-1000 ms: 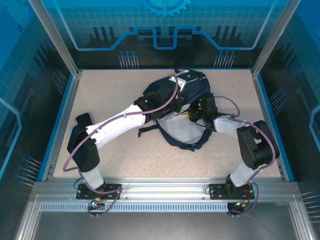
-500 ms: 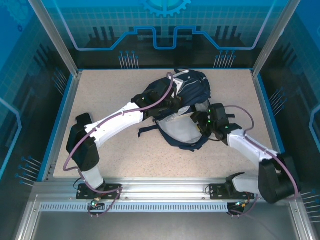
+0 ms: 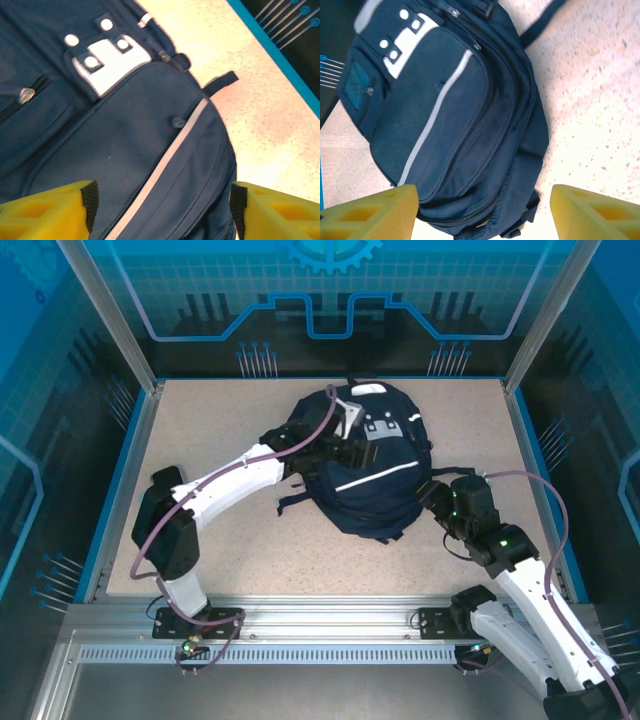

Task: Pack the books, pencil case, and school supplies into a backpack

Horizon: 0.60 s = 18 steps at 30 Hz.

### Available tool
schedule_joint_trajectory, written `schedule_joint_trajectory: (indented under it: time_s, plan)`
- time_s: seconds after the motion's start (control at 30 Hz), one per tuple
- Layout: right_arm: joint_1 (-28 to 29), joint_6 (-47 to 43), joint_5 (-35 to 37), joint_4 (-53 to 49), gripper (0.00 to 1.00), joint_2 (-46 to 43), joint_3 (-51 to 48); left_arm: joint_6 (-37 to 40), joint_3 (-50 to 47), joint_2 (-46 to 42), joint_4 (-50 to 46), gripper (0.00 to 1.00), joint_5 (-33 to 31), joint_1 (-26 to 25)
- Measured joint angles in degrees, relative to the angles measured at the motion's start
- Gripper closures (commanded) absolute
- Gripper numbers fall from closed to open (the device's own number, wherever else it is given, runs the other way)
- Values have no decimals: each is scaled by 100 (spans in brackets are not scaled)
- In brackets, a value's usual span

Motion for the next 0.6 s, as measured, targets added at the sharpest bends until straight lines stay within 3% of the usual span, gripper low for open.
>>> schedule_joint_trajectory:
  time_s: [0.13, 0.27, 0.43, 0.6]
  plan:
    - [2, -407, -306, 52, 25, 505, 332, -157, -833, -529, 138, 8, 15, 452]
    - [210, -691, -866, 293, 26, 1615, 610, -223, -1770, -1141, 214, 2, -116, 1005]
    - [658, -778, -1239, 614, 26, 2583, 750, -229, -2693, -1591, 258, 1, -245, 1412]
    - [640, -682, -1462, 1058, 29, 3101, 820, -192, -3180, -1622, 304, 1, -284, 1508]
